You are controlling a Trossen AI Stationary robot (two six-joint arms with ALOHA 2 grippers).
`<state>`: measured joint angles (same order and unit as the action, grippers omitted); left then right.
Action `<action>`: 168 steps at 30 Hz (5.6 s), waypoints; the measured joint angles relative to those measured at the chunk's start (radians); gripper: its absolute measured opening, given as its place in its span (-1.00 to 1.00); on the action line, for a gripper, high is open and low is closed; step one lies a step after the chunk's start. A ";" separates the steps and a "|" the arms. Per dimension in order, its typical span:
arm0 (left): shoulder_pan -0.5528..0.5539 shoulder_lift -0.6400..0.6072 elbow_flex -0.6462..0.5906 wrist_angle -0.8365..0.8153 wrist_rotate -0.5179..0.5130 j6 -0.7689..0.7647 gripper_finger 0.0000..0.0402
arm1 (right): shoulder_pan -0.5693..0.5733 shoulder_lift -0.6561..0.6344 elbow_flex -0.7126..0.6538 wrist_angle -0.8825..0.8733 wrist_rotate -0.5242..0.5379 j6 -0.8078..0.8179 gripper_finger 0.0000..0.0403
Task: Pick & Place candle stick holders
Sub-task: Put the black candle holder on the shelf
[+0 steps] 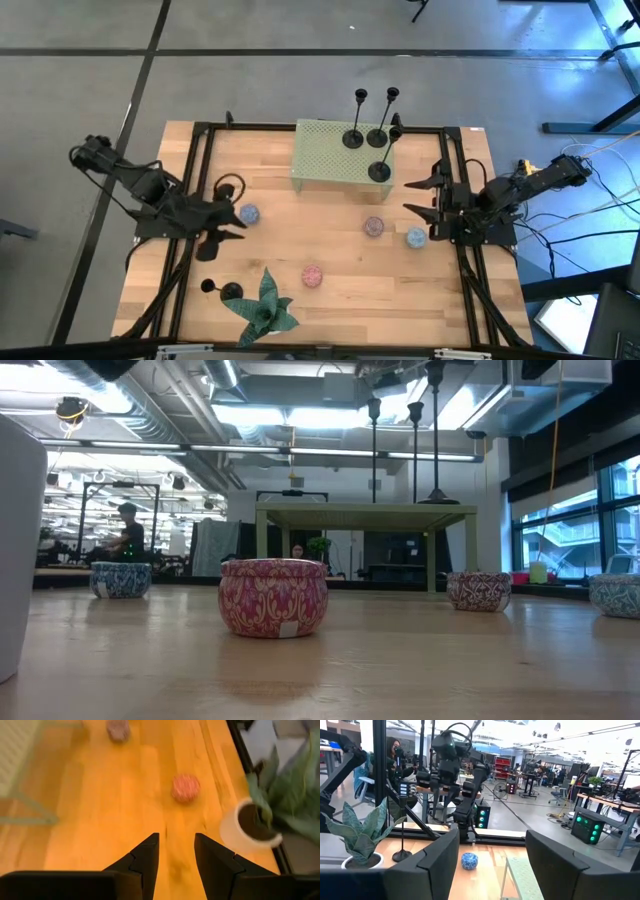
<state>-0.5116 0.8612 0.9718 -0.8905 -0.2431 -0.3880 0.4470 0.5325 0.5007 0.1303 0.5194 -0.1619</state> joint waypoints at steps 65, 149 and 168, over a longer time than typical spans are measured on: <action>-0.668 0.176 -0.381 0.464 -0.264 -0.480 -0.40 | 0.000 0.089 0.000 0.045 0.000 -0.003 0.15; 0.896 0.671 -0.037 1.443 0.481 0.419 -0.89 | 0.000 0.089 0.000 0.124 0.004 -0.056 0.15; 0.895 0.678 -0.037 1.434 0.481 0.471 -0.77 | 0.000 0.089 0.000 0.123 0.003 -0.056 0.15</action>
<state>0.3836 1.5387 0.9348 0.5438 0.2379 0.0827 0.4471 0.6216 0.5007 0.2535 0.5228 -0.2178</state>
